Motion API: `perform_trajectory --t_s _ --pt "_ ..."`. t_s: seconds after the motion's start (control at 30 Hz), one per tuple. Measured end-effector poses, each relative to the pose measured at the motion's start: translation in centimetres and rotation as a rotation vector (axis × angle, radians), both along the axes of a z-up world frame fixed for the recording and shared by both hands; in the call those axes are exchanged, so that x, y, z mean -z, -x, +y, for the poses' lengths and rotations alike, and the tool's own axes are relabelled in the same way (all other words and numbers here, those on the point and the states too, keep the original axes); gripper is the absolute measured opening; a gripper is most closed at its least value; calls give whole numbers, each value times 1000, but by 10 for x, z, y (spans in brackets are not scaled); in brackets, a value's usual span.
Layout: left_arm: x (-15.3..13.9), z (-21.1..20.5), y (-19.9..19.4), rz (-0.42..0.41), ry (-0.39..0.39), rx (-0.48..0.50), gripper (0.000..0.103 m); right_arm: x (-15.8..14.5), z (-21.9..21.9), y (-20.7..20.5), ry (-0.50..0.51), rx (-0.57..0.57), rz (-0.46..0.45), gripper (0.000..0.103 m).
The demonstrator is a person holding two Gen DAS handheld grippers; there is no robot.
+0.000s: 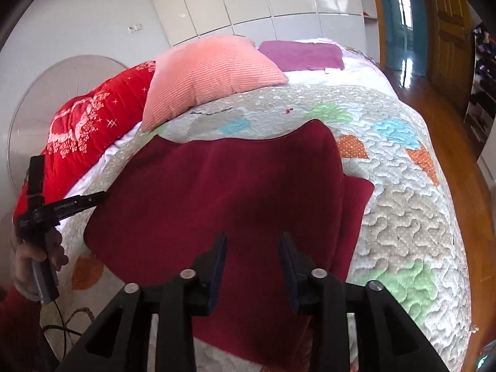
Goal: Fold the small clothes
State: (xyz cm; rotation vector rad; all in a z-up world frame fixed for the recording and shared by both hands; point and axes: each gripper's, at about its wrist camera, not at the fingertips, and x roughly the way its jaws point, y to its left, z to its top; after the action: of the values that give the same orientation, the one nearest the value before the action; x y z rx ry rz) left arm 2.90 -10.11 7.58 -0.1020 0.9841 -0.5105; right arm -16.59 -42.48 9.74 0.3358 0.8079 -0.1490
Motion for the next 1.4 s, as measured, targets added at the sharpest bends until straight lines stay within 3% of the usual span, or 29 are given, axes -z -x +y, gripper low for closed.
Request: perform_trajectory --t_s 0.13,0.2,0.33,0.5,0.57,0.6,0.7,0.83,0.87,0.9,0.93,0.97,1.1,1.2,1.3,1.37,1.4 --pt "3 11 29 -25 -19 11 32 45 5 -11 -4 -7 165 41" --pt "7 11 39 -24 -12 31 32 36 13 -13 23 17 146 41" --pt "17 8 43 -55 -20 26 32 -9 36 -33 -43 -36 20 41" --pt "25 13 34 -15 41 22 34 -30 82 -110 -152 -174 -54 41" --pt "27 16 33 -10 51 11 50 -26 106 -149 -169 -202 -48 41" --pt "29 20 32 -4 57 -5 58 -21 115 -167 -172 -205 -37 41" --pt "36 27 25 42 114 -24 59 -1 140 -227 -151 -211 54 41" --pt "36 28 24 50 128 -26 59 24 153 -272 -162 -201 141 40" --pt "36 27 24 49 126 -26 59 28 152 -275 -151 -194 146 35" --pt "36 27 24 50 126 -25 59 30 153 -278 -123 -186 145 18" --pt "36 27 24 51 128 -25 59 30 153 -277 -73 -179 146 7" --pt "36 28 24 56 135 -26 59 28 153 -276 -47 -181 144 7" --pt "37 32 22 78 157 -34 59 15 161 -273 12 -214 105 7" --pt "38 32 22 76 157 -35 59 29 169 -285 28 -232 150 7" --pt "38 33 21 81 160 -33 59 34 172 -287 43 -250 168 14" --pt "38 33 21 82 159 -34 60 26 171 -281 11 -269 153 31" --pt "38 32 21 79 154 -34 60 20 170 -277 -12 -282 150 33"
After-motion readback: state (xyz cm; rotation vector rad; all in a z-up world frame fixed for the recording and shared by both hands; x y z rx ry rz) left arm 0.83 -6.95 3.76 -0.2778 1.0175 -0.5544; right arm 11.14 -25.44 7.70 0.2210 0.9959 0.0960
